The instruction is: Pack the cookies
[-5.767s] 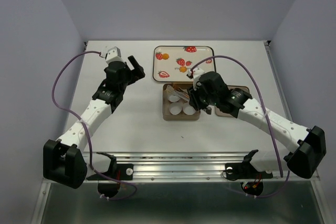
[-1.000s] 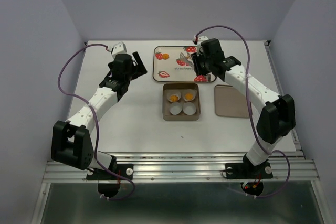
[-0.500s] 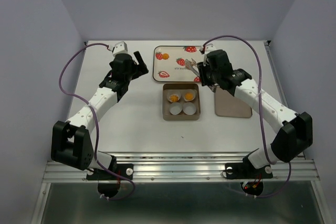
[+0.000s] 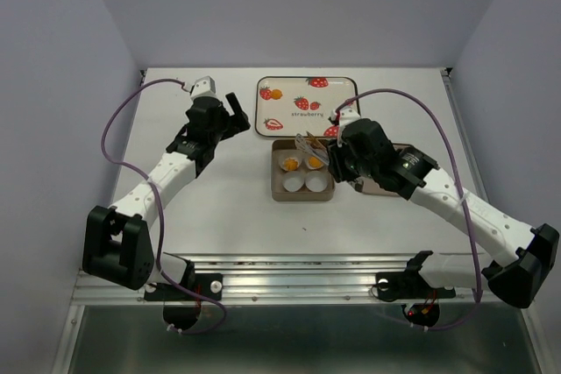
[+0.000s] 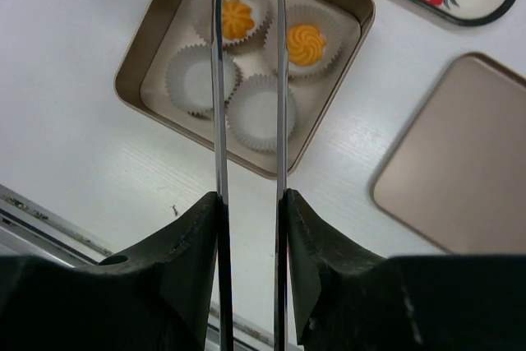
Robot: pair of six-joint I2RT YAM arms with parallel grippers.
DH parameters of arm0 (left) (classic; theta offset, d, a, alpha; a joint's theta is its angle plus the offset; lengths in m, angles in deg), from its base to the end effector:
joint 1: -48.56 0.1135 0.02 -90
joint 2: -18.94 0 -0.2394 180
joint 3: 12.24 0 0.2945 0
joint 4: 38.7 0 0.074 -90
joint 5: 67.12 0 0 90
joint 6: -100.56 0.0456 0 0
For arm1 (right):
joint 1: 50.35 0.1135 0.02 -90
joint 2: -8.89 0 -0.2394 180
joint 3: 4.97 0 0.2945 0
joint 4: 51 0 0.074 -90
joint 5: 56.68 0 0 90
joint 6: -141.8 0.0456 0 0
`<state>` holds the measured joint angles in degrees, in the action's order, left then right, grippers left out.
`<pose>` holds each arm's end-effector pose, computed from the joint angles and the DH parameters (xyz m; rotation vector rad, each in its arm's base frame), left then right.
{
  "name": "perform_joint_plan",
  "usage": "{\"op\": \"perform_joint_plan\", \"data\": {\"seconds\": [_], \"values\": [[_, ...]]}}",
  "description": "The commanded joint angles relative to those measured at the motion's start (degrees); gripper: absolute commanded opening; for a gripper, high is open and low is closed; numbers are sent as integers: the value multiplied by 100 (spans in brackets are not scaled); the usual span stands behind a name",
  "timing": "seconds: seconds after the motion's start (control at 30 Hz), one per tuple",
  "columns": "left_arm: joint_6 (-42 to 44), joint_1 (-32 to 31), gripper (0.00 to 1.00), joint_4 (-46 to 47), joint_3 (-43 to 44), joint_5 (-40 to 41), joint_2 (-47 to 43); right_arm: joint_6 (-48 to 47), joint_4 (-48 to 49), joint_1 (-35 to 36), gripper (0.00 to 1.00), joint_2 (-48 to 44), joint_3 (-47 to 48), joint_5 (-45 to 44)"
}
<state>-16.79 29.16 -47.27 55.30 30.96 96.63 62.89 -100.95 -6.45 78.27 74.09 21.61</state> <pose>0.3527 -0.1174 0.2573 -0.2294 1.9025 -0.4203 0.2345 0.2128 0.3104 -0.5373 2.2069 0.2790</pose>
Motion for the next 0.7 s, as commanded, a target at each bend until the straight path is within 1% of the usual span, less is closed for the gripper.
{"op": "perform_joint_plan", "data": {"seconds": [0.0, 0.2, 0.3, 0.4, 0.67], "values": [[-15, -82, 99, 236, -77, -34, -289, 472, -617, 171, 31, -258, -139, -253], [-16, -161, 99, 288, 2, -8, -132, 596, -1031, 233, 31, -285, -236, -95], [-16, -170, 99, 297, 81, -25, -9, 613, -1146, 286, 32, -268, -271, -156], [2, -187, 99, 297, 142, -34, 53, 561, -1138, 286, 32, -233, -297, -183], [63, -187, 99, 306, 187, 45, 80, 323, -936, 286, 33, -21, -315, 107]]}}
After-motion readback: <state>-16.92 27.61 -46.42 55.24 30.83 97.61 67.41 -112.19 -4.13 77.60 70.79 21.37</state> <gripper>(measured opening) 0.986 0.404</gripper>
